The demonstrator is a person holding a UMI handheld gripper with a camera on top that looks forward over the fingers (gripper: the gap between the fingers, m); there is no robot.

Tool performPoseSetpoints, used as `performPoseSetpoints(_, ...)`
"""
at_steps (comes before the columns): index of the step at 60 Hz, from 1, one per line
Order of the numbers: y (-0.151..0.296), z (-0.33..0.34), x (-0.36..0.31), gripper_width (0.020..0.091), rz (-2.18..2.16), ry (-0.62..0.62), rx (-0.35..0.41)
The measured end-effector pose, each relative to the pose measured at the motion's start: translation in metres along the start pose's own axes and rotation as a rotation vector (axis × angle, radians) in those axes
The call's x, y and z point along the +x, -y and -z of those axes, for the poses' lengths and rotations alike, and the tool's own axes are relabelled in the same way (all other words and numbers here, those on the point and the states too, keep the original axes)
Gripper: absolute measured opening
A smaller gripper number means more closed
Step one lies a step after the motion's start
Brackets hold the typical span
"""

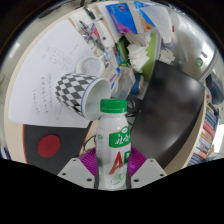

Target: Pour water

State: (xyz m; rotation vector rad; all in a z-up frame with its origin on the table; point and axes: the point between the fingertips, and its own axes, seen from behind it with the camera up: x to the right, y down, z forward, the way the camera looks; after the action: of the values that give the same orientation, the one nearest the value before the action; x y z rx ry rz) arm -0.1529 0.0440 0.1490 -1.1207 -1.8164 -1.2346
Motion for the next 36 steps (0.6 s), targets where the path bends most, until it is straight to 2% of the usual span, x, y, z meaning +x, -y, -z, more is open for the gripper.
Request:
performPoseSetpoints(14,-0.011,0.045,0.033,0.0362,-0.611,0.09,0.11)
performPoseSetpoints(26,-0.031,0.064,0.033,0.0368,-1.23,0.229,0.252)
performPoseSetpoints(36,-0.047,0.057,0.004,0.0368,-1.586,0.211,0.308)
